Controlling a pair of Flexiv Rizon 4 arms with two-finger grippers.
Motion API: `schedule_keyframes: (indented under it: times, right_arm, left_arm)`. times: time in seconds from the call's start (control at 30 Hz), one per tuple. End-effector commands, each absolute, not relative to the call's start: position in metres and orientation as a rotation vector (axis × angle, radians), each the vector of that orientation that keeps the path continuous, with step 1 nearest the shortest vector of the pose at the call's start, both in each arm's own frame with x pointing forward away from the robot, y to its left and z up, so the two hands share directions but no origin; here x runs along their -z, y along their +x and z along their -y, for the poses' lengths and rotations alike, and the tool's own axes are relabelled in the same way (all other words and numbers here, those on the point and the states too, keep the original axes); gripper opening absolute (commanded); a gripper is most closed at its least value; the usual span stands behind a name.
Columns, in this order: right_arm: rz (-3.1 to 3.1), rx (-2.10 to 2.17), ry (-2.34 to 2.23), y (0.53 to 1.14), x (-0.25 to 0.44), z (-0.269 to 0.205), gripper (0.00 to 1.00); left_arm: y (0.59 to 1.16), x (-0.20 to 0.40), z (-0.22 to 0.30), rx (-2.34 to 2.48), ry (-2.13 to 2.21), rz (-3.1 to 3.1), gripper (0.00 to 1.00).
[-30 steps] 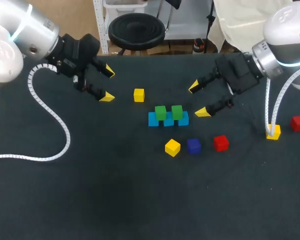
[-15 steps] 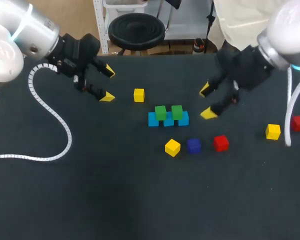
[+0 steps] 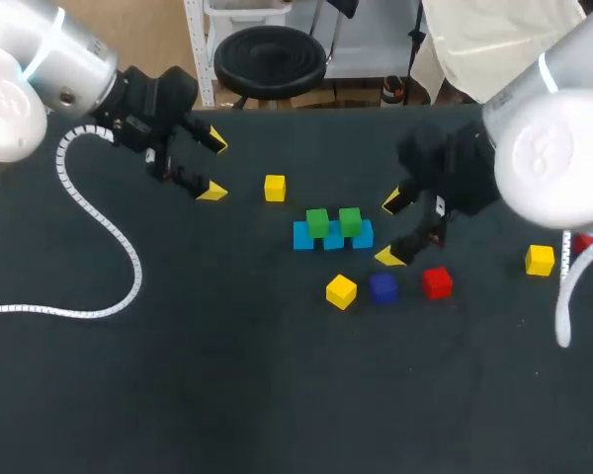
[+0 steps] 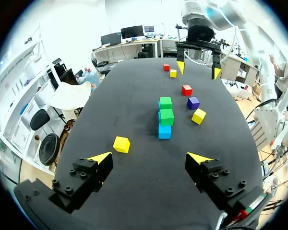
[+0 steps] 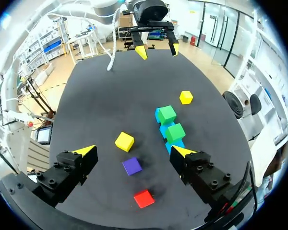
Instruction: Place the blue cubes, place green cubes on the blue cubes, place the yellow cubes on the green cubes, then place the red cubes on the yellow cubes, and place purple cube on the red cubes.
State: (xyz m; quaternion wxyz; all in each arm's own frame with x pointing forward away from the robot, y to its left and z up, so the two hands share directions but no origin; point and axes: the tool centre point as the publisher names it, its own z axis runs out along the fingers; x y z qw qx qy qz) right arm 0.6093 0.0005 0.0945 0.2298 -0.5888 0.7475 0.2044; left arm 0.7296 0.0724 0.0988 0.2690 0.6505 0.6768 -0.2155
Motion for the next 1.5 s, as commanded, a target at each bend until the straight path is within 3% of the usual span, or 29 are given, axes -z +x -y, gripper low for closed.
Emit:
schedule_keyframes:
  times: [0.03,0.83,1.5]
  right_arm:
    - [-2.051,-0.558,-1.612,0.608,-0.096,-0.002,1.00]
    - [-2.356,-0.631,-1.349,0.515,-0.091,-0.045,1.00]
    - [-2.329,-0.710,-1.374,0.528,-0.065,-0.052,1.00]
  left_arm:
    - [0.731,-0.099,-0.073,0.582,1.757,-1.825,1.00]
    - [0.731,-0.099,-0.073,0.582,1.757,-1.825,1.00]
    - [0.731,-0.099,-0.073,0.582,1.757,-1.825,1.00]
